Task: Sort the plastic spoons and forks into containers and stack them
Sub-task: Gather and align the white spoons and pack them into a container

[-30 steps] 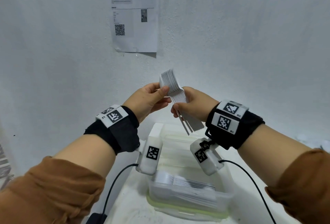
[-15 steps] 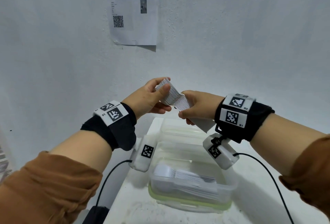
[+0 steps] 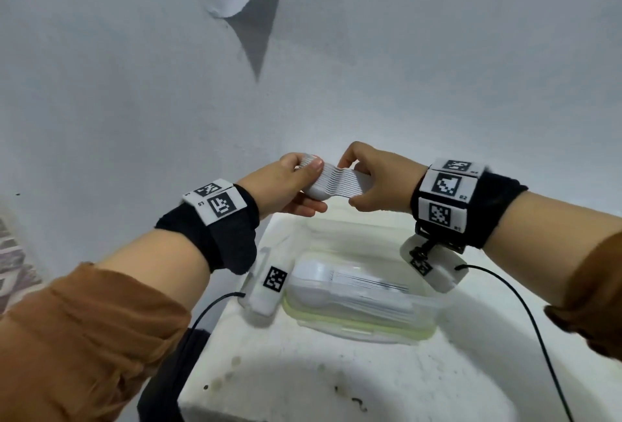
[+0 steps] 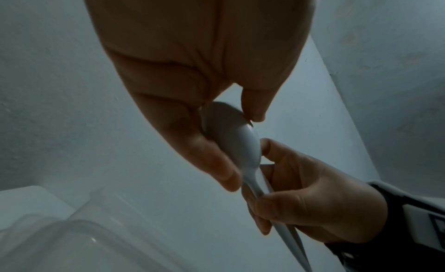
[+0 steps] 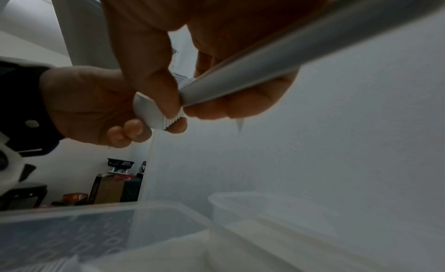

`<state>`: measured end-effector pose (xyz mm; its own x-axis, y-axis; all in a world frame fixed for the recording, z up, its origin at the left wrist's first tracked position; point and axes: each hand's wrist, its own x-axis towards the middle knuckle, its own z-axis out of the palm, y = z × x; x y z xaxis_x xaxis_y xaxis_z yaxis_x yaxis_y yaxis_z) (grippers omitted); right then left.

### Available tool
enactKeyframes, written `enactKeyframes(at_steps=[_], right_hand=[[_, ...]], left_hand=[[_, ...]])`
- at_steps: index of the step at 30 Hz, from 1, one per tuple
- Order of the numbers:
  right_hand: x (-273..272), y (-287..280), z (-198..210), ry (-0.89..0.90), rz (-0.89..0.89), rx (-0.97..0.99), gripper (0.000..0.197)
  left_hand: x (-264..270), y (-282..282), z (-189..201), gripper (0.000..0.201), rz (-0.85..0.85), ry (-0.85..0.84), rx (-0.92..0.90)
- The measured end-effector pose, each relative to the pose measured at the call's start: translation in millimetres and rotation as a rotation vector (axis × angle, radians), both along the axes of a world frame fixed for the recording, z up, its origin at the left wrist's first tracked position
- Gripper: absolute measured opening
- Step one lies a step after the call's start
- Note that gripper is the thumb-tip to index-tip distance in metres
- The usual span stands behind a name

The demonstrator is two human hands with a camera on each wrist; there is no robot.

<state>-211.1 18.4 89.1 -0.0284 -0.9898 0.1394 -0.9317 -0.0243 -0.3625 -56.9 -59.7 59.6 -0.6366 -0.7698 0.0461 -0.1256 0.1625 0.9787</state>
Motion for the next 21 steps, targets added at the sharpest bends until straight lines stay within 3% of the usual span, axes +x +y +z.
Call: enactKeyframes(at_steps=[6,11,14,18,21], right_hand=[[-3.1,-2.3,-5.7,0.209,-0.005,0.153,0.043],[0.8,-9.1,-15.7,0.363,-0.001,0.254,0.042],[4.5,-13.8,-18.5,0.449,0.019,0.327,0.043],[8.6,-20.6,-22.0,0.518,0.06,0.391,0.042],[12.2,-23.2,-25.0,0.561,0.076,0.425,0.042]], left_hand=[[18.6,-11.0,-17.7,0.051,0.02,-0.228,-0.094],[36.6,-15.0,-31.8,0.108,-0.045,-0.557,-0.195],[38.0,-9.0,-39.7,0.104,-0.124,-0.694,-0.199],[34.8,-0.2,-47.4,0.111,-0.218,-0.702,-0.149],[33.4,2.1,-48.6,0.09,-0.268,-0.716,-0.147]])
